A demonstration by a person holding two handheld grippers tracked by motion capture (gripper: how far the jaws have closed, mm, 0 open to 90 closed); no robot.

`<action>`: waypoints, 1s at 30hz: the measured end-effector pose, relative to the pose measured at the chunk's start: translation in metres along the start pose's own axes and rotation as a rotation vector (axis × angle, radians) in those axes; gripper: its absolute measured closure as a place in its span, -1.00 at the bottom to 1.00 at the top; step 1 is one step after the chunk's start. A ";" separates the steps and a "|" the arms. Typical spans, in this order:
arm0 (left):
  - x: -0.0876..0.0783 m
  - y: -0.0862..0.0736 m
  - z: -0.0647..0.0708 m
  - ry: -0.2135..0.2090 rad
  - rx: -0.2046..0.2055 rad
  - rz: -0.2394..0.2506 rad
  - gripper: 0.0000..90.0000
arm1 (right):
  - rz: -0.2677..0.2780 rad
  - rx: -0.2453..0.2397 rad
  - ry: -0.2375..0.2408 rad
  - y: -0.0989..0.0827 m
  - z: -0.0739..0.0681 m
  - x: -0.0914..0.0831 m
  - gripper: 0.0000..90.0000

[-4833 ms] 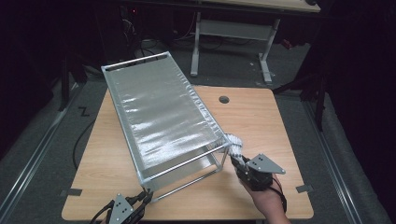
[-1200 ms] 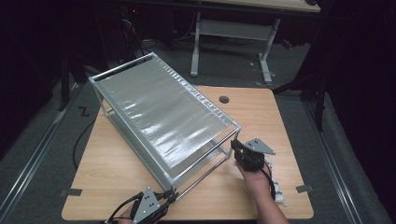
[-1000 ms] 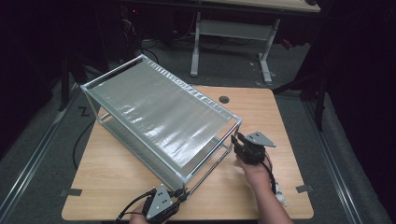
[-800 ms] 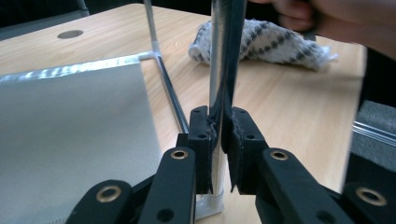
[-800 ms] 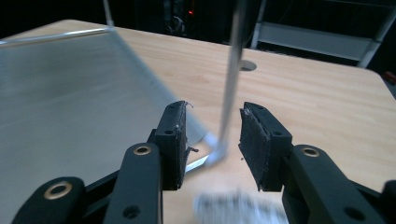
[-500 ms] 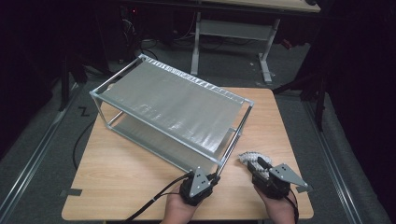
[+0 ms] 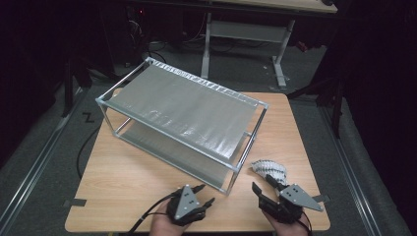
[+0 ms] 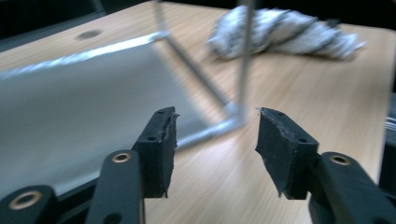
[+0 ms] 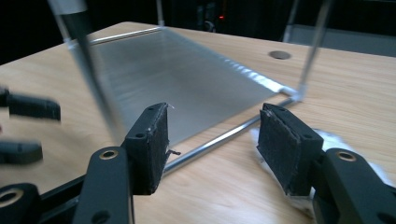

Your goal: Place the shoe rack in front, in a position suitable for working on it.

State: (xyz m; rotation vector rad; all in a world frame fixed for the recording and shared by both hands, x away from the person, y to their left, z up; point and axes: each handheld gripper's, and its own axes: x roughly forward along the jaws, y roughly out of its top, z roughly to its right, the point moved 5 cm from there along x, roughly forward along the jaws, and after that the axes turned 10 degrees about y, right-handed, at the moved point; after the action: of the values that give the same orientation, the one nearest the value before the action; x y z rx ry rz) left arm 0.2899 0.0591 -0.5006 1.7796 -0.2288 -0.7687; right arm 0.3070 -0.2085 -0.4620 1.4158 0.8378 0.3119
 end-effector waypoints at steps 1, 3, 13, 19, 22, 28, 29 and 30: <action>-0.006 -0.005 -0.010 0.020 -0.014 -0.008 0.01 | -0.004 -0.009 0.011 0.000 -0.005 0.002 -0.04; -0.016 -0.015 -0.028 0.071 -0.040 -0.001 0.00 | -0.010 -0.014 0.037 0.000 -0.014 0.008 -0.04; -0.032 -0.048 -0.068 0.148 -0.149 -0.051 0.03 | -0.102 -0.097 0.045 -0.002 -0.047 0.064 0.50; -0.034 -0.050 -0.072 0.189 -0.151 -0.055 0.03 | -0.123 -0.081 0.060 -0.003 -0.036 0.055 0.80; -0.035 -0.050 -0.074 0.206 -0.157 -0.058 0.04 | -0.122 -0.072 0.043 -0.008 -0.022 0.037 0.80; -0.035 -0.048 -0.084 0.244 -0.162 -0.066 0.05 | -0.093 -0.022 -0.007 -0.019 0.010 0.002 0.80; -0.037 -0.046 -0.089 0.258 -0.171 -0.067 0.05 | -0.087 -0.013 -0.017 -0.020 0.014 -0.001 0.80; -0.038 -0.045 -0.092 0.263 -0.181 -0.070 0.05 | -0.080 0.003 -0.029 -0.022 0.020 -0.005 0.79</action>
State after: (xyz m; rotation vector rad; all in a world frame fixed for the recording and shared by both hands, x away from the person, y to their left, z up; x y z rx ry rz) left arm 0.3063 0.1664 -0.5127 1.7020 0.0766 -0.5768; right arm 0.3105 -0.2301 -0.4819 1.3823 0.8691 0.2287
